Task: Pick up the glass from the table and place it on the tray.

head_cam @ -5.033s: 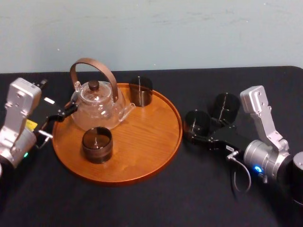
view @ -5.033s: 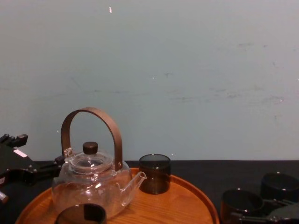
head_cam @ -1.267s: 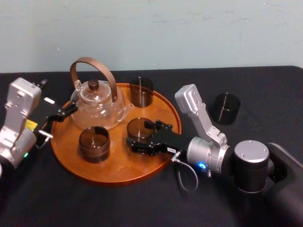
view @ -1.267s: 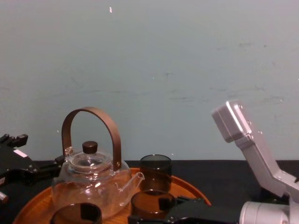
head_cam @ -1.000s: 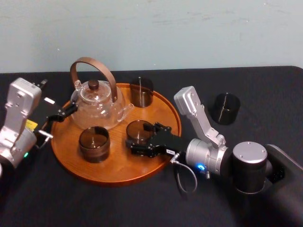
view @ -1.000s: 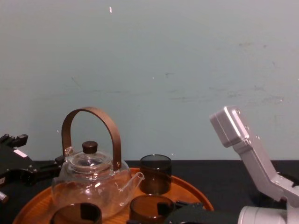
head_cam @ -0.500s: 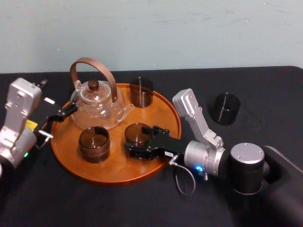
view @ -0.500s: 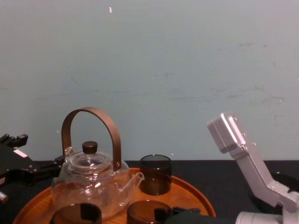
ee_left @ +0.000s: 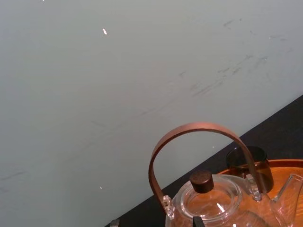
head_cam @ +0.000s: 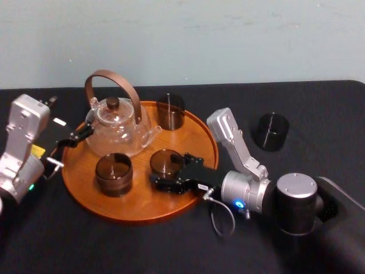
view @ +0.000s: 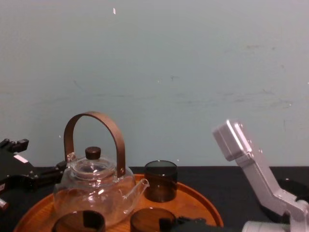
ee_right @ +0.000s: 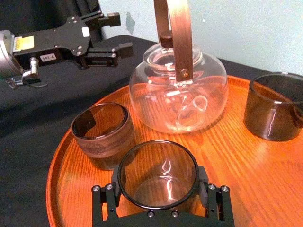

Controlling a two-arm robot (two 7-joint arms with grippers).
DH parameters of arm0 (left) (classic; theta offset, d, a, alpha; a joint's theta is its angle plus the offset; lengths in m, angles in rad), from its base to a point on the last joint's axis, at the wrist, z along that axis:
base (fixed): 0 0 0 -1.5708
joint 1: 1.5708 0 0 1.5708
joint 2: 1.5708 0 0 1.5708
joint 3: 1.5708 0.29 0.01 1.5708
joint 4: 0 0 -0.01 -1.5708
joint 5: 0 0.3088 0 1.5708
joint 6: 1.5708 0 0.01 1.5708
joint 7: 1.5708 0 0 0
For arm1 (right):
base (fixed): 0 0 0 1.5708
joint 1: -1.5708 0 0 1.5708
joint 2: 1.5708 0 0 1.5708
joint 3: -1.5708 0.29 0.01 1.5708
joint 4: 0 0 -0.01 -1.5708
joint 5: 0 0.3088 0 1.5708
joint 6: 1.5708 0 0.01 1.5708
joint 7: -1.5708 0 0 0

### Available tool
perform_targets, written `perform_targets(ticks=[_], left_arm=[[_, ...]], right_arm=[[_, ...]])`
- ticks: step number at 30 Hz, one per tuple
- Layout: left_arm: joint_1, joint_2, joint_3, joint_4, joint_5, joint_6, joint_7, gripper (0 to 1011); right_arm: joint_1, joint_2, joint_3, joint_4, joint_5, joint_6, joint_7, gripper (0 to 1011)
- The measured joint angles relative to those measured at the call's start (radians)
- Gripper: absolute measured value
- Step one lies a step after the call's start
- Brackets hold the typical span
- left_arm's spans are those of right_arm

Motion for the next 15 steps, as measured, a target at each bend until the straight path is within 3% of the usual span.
perform_targets(ticks=[4,15], left_arm=[[0.0,0.0,0.0,0.0,0.0,0.0,0.0,1001],[0.0,0.0,0.0,0.0,0.0,0.0,0.0,1001]], right_arm=[[-0.003,0.004,0.009,-0.011,0.01,-0.033,0.015,1000],[-0.048,0.043,0.027,-0.109,0.006,-0.064,-0.015,1002]])
